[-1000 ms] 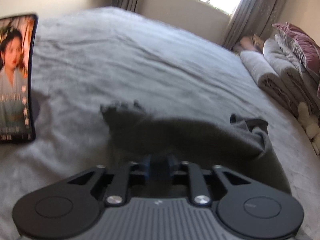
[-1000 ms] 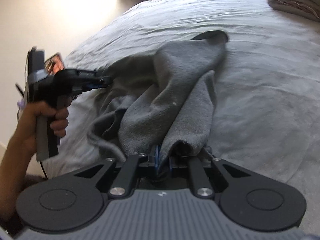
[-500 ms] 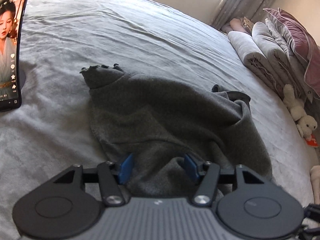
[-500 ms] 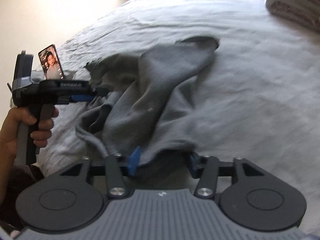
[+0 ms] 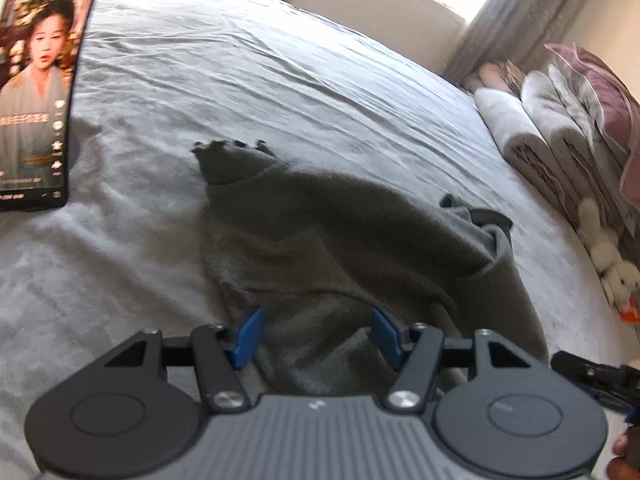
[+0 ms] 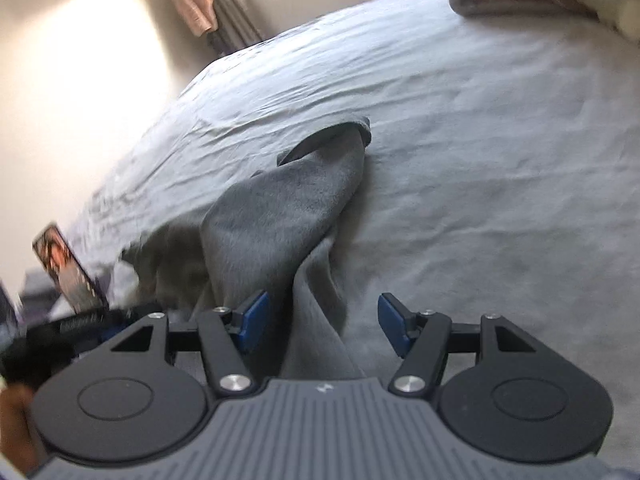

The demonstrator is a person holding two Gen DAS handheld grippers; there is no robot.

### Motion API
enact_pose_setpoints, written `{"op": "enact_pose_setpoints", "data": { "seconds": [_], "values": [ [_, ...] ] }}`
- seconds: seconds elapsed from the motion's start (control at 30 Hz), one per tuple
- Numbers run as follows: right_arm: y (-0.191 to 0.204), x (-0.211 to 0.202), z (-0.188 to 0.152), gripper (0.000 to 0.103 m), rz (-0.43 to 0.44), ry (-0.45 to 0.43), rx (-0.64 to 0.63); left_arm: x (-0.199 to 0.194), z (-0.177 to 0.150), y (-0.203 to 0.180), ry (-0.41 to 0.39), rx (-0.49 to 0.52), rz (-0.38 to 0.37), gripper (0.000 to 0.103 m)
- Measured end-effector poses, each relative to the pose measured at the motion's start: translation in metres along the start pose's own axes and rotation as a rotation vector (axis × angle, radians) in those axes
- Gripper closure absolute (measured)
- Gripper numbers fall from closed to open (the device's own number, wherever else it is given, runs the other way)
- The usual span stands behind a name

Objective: Fold clothes

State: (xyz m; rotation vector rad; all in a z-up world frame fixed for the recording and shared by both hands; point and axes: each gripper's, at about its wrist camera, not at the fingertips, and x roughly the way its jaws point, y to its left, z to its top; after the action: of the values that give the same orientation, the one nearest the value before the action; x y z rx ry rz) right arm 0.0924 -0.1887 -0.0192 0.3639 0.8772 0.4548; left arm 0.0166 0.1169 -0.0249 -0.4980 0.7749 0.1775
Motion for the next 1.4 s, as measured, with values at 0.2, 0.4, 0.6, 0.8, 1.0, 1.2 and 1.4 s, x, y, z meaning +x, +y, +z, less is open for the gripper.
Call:
{"op": "enact_pose_setpoints", "data": {
  "seconds": [0.2,0.4,0.6,0.8,1.0,1.2,1.4],
  "values": [
    [-0.006,0.034,0.008,0.039,0.031,-0.004,0.107,-0.008,0.002,0.009,-0.052,-0.041,0.069,0.042],
    [0.004,0.051,0.009,0.039,0.05,-0.036,0.098,0.0,0.004,0.008,-0.053,-0.001,0.097,0.044],
    [0.013,0.051,0.007,0.082,0.052,-0.052,0.063,0.017,0.009,-0.001,-0.029,0.045,0.096,0.086],
    [0.018,0.045,0.003,0.086,0.057,-0.077,0.051,0.033,0.025,-0.006,-0.087,0.06,0.042,0.098],
    [0.027,0.021,-0.001,0.087,0.069,-0.112,0.004,0.033,0.031,-0.009,-0.137,0.074,0.009,0.099],
    [0.041,-0.015,-0.014,0.087,0.096,-0.125,-0.088,0.012,0.038,-0.011,-0.236,0.091,-0.068,0.099],
    [0.046,-0.041,-0.027,0.088,0.133,-0.088,-0.132,0.002,0.033,-0.013,-0.246,0.175,-0.073,0.099]
  ]
}}
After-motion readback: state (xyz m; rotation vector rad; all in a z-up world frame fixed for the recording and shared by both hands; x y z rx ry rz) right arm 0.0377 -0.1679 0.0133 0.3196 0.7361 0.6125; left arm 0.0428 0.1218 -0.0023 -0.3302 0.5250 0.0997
